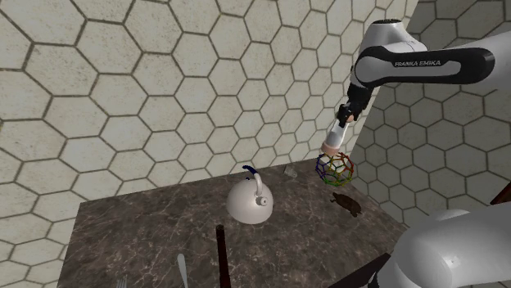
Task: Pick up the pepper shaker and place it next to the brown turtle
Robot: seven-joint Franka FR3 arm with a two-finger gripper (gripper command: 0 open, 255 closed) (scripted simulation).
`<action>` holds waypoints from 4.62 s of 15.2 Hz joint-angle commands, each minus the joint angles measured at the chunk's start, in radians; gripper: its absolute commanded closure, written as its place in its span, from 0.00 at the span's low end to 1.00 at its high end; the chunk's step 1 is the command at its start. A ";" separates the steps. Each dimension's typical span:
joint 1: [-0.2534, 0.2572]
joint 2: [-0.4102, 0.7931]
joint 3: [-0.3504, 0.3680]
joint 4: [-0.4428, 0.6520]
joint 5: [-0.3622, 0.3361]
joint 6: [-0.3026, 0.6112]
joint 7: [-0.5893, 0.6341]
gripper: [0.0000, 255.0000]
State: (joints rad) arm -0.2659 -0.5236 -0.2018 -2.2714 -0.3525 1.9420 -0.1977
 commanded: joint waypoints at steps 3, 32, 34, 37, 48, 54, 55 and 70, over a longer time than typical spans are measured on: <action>-0.004 -0.002 -0.007 -0.054 -0.010 0.053 0.010 1.00; -0.040 0.130 -0.048 -0.343 -0.106 0.465 0.121 1.00; -0.044 0.149 -0.050 -0.357 -0.116 0.496 0.131 1.00; -0.050 0.179 -0.053 -0.375 -0.131 0.544 0.148 1.00; -0.069 0.270 -0.056 -0.410 -0.180 0.668 0.198 1.00; -0.069 0.270 -0.056 -0.410 -0.180 0.668 0.199 0.00; -0.069 0.270 -0.056 -0.410 -0.180 0.668 0.198 0.00; -0.041 0.130 -0.032 -0.397 -0.128 0.509 0.167 0.00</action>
State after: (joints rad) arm -0.3069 -0.3932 -0.2339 -2.6681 -0.4803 2.4515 -0.0305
